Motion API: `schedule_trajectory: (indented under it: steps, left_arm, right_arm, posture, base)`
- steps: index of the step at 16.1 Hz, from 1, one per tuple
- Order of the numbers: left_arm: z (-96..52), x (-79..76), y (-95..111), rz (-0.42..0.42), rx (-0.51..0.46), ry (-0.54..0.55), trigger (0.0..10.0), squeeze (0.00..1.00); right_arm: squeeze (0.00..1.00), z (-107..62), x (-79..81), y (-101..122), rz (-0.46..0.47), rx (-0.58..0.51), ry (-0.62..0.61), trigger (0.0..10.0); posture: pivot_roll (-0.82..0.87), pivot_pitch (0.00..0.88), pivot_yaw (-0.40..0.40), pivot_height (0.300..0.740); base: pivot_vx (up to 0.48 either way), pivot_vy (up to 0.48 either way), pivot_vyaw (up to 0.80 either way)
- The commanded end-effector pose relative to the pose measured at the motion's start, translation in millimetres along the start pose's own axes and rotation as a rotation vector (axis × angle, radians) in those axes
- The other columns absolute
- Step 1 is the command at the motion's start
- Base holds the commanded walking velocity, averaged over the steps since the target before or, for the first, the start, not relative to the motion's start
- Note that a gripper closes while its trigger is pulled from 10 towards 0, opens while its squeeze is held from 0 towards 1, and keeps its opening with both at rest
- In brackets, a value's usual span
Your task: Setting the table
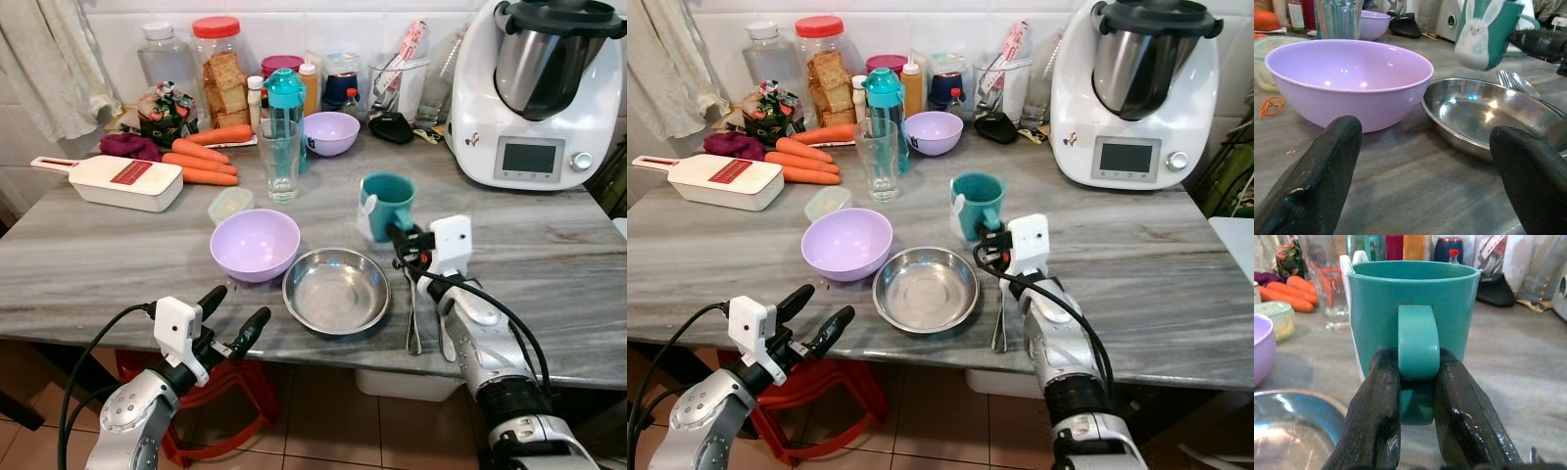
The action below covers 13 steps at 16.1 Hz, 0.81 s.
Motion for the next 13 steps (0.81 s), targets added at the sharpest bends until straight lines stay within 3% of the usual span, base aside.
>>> schedule_trajectory:
  steps: [1, 7, 13]
  left_arm:
    - [-1.4, -0.7, 5.7, 0.005, -0.012, -0.025, 10.0, 0.00]
    - [-7.6, -16.5, 8.9, -0.045, -0.019, -0.134, 10.0, 0.00]
    - [-18.2, -11.7, 6.3, -0.060, -0.003, -0.163, 10.0, 0.00]
  right_arm:
    - [0.00, 5.2, 2.2, 6.5, -0.008, -0.022, 0.022, 10.0]
    - [0.00, 7.0, 3.0, -5.4, -0.024, 0.014, 0.056, 10.0]
    - [0.00, 6.5, 3.1, -9.4, -0.032, 0.017, 0.060, 10.0]
  posture:
    - [0.02, 0.000, 0.030, 0.740]
    - [0.03, 0.000, 0.030, 0.740]
    - [0.03, 0.000, 0.034, 0.740]
  base:
    - [0.000, 0.000, 0.00]
    - [0.000, 0.000, 0.00]
    - [0.000, 0.000, 0.00]
Point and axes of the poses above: a point about 5 cm out from each wrist's last joint towards the gripper, its own z axis pointing out of the wrist towards the gripper, its own y axis along the axis of the wrist's last joint, x = y × z, the point moved 6 cm from there along z, pointing out of the wrist towards the gripper
